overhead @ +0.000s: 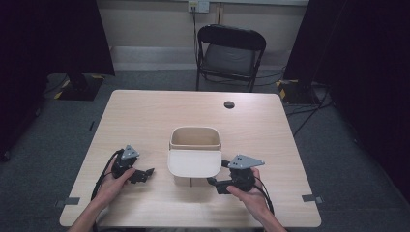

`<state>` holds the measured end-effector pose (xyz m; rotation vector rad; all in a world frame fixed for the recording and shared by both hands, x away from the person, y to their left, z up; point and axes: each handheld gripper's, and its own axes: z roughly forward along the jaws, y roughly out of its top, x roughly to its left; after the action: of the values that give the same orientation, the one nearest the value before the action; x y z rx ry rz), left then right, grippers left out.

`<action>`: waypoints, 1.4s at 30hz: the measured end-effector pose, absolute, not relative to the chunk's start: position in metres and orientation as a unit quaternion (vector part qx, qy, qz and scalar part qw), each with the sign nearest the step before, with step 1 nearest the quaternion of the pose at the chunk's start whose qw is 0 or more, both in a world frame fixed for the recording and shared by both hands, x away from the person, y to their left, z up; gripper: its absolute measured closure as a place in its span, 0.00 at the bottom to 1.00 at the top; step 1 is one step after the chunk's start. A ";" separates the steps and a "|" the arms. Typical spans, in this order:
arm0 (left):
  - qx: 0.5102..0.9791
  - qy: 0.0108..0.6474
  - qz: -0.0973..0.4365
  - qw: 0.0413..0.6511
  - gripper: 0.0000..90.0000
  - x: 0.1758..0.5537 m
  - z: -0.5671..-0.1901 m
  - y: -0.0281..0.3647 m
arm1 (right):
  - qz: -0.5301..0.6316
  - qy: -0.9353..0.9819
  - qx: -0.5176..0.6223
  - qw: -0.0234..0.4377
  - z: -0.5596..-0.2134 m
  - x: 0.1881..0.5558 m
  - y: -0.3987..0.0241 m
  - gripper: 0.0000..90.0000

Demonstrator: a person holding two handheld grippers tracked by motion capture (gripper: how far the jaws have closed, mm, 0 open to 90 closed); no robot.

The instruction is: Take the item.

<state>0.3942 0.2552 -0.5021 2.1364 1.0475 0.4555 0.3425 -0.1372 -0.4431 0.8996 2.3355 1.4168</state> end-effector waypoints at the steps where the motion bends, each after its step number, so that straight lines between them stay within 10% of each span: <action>1: 0.826 0.405 0.176 0.351 0.07 0.394 -0.502 0.255 | 0.488 0.805 0.310 0.133 -0.443 0.342 -0.137 0.23; 42: 0.827 0.404 0.176 0.350 0.07 0.394 -0.502 0.255 | 0.509 0.792 0.311 0.130 -0.434 0.344 -0.141 0.24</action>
<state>0.3942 0.2554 -0.5020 2.1407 1.0455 0.4565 0.3437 -0.1414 -0.4337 0.9044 2.3002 1.4794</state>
